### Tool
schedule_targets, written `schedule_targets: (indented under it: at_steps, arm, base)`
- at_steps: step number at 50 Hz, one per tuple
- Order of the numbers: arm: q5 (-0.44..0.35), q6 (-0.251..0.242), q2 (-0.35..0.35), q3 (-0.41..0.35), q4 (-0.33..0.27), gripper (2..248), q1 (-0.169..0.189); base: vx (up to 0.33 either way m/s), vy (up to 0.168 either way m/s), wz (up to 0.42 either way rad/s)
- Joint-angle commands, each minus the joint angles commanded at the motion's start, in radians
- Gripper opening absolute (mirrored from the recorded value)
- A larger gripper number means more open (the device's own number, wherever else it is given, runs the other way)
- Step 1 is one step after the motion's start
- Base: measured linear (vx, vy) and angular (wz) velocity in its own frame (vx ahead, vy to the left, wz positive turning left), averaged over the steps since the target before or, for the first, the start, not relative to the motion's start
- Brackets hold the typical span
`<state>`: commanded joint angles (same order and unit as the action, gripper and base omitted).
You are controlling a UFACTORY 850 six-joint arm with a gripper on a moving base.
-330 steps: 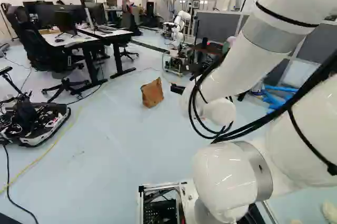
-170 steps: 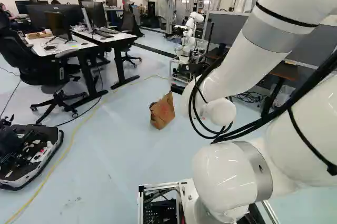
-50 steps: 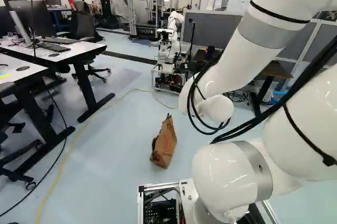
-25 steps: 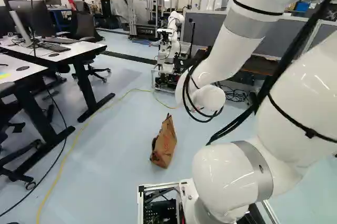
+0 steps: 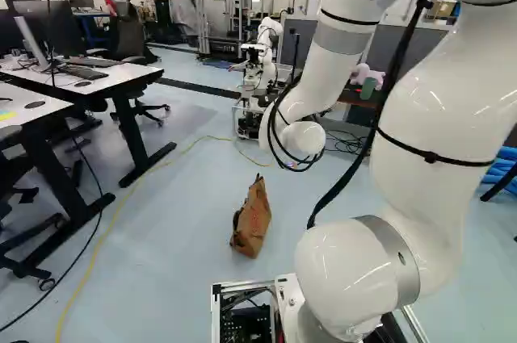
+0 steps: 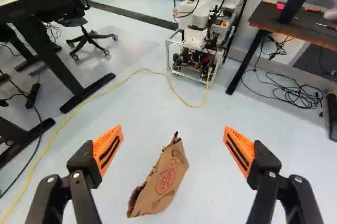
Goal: Pick up the bag on the ground and place it on the table
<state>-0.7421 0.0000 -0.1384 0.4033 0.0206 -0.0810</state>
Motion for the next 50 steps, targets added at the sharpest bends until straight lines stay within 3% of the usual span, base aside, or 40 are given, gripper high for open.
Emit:
schedule_targets:
  at_steps: [50]
  arm:
    - [0.167, 0.000, -0.362, 0.299, 0.084, 247, -0.109]
  base:
    - [0.000, 0.000, 0.000]
